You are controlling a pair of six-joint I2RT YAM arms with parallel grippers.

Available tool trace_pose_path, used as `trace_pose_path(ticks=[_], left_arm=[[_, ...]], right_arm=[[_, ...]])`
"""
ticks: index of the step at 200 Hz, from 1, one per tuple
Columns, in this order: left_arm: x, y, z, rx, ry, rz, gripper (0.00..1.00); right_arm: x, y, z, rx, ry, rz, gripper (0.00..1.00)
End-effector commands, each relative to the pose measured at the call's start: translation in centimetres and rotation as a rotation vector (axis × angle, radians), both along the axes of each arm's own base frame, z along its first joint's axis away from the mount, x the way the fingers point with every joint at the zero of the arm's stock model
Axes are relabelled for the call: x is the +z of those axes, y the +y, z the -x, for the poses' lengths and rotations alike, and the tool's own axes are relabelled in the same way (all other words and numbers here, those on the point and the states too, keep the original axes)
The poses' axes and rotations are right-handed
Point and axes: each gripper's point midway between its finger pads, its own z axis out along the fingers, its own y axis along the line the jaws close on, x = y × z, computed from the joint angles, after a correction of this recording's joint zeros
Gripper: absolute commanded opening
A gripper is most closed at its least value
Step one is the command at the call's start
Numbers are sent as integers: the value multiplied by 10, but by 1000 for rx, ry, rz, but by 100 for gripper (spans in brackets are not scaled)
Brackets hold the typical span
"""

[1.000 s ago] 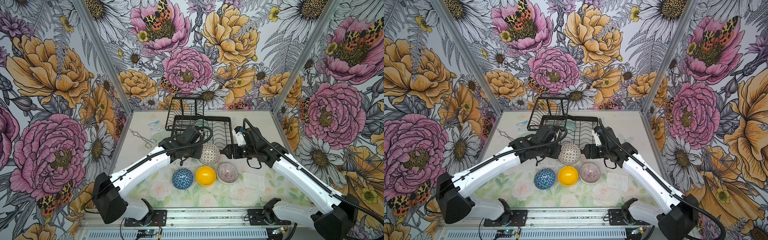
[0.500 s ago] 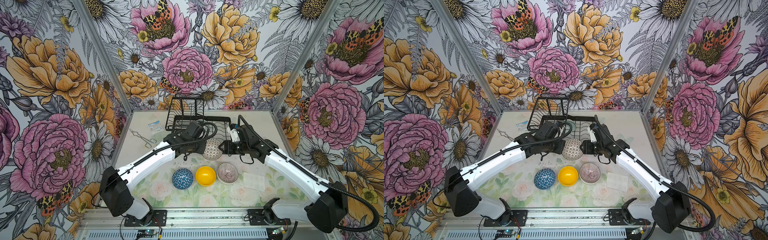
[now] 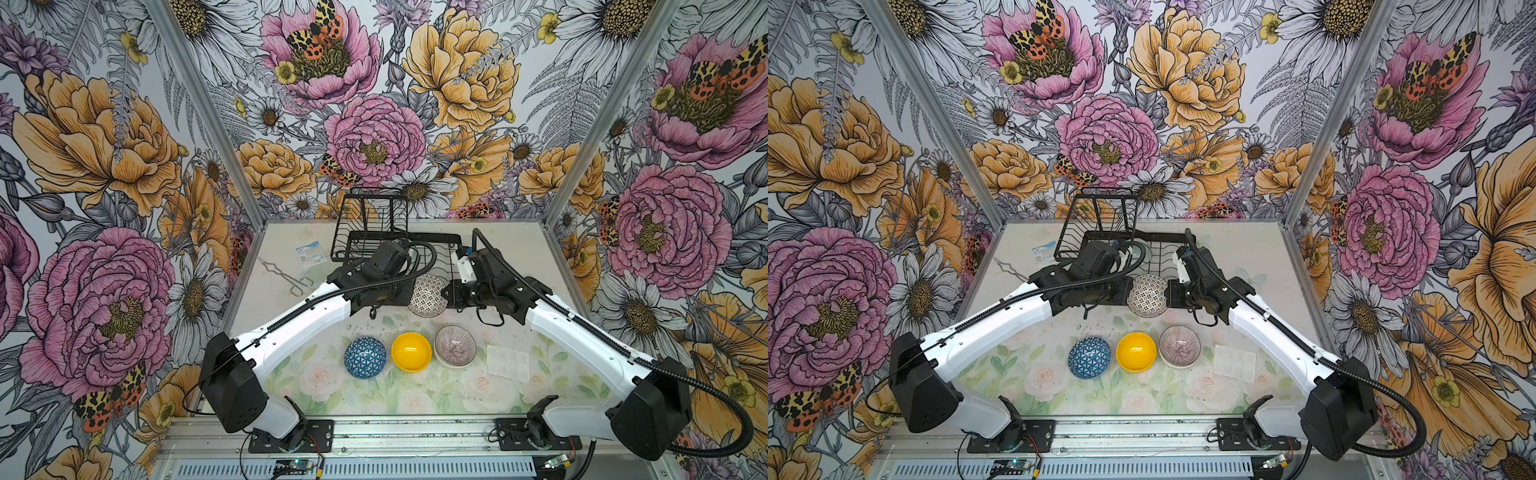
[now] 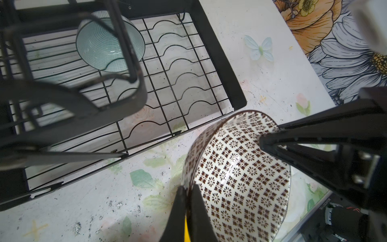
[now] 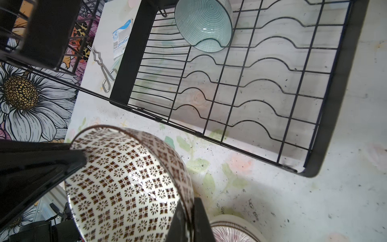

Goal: Load the bowls into the dish rack
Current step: 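Lift the patterned bowl toward the right gripper while the right gripper reaches to meet it, then grasp the bowl rim with the right gripper and release the left gripper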

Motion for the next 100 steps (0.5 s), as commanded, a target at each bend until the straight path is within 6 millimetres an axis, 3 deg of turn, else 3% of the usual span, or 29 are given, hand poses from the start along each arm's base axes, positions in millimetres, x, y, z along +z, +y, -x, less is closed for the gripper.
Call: trace_pose_path(ticks=[1, 9, 31, 47, 63, 100], left_arm=[[26, -8, -5, -17, -61, 59, 0], [27, -5, -5, -10, -66, 60, 0], [34, 2, -6, 6, -83, 60, 49], [42, 11, -7, 25, -102, 50, 77], [53, 25, -7, 49, -137, 29, 97], [68, 92, -5, 204, -172, 6, 99]], right_arm=[[19, -8, -11, -49, -69, -11, 0], [21, -11, -12, -56, -76, -10, 0], [28, -20, -14, -65, -107, -2, 0], [35, -26, -18, -70, -136, 18, 0], [39, -34, -24, -79, -166, 50, 0], [52, -64, -55, -148, -297, 245, 0]])
